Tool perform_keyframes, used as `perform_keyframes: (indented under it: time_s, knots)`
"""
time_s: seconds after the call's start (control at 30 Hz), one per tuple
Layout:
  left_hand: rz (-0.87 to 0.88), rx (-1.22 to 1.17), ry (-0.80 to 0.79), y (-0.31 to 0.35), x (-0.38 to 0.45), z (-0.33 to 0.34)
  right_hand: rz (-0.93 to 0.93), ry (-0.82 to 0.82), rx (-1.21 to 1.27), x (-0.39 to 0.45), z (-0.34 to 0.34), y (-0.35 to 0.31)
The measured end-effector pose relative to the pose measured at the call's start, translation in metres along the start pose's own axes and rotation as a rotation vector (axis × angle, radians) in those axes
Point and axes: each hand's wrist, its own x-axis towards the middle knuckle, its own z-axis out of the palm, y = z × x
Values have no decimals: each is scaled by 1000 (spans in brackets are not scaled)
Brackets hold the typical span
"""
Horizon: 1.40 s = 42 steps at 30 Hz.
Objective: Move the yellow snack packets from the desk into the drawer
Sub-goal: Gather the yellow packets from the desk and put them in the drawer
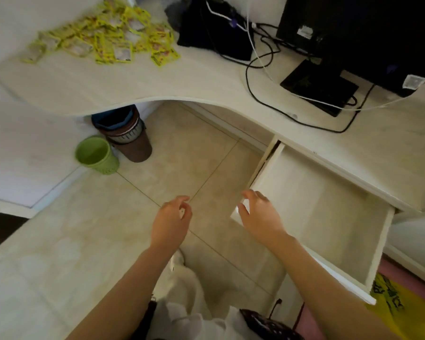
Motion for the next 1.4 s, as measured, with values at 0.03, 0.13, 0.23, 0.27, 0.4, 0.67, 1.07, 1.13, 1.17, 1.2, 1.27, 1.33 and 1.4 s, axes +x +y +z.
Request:
perform_keyframes:
  time_s: [0.03,0.13,0.23,0.27,0.4,0.67,1.07,1.13,1.17,1.2,1.27,1.33,1.4]
  knots:
    - [-20,-6,35,-8,6,-11,-19,-1,3,9,2,-13]
    - [-71,-13,85,-33,31,-44,-53,-27,21,38,9,-52]
    - [-88,10,113,-55,64,-80,-71,-49,-2,71,17,-92]
    - [-92,14,124,-62,76,-92,-74,-50,-12,83,20,-106]
    - [-111,27,143,-87,126,-138,-70,-57,22,131,27,-158]
    - [-174,14,239,-114,227,-198,-122,-86,-50,237,33,-240]
    - [-312,-84,320,-117,377,-242,-282,-128,-48,409,13,-332]
    - [-329,-102,331,-117,392,-243,-303,-153,-59,433,10,-345]
    - [-341,-115,336,-118,400,-243,-312,-168,-67,445,10,-352]
    - [-355,-127,339,-119,408,-244,-315,-181,-74,458,10,-358]
    - [-374,-142,343,-120,423,-248,-319,-195,-83,478,10,-368]
    - [-385,-135,352,-124,439,-258,-322,-206,-83,499,10,-381]
    - [-396,-114,353,-132,459,-270,-317,-213,-74,520,12,-394]
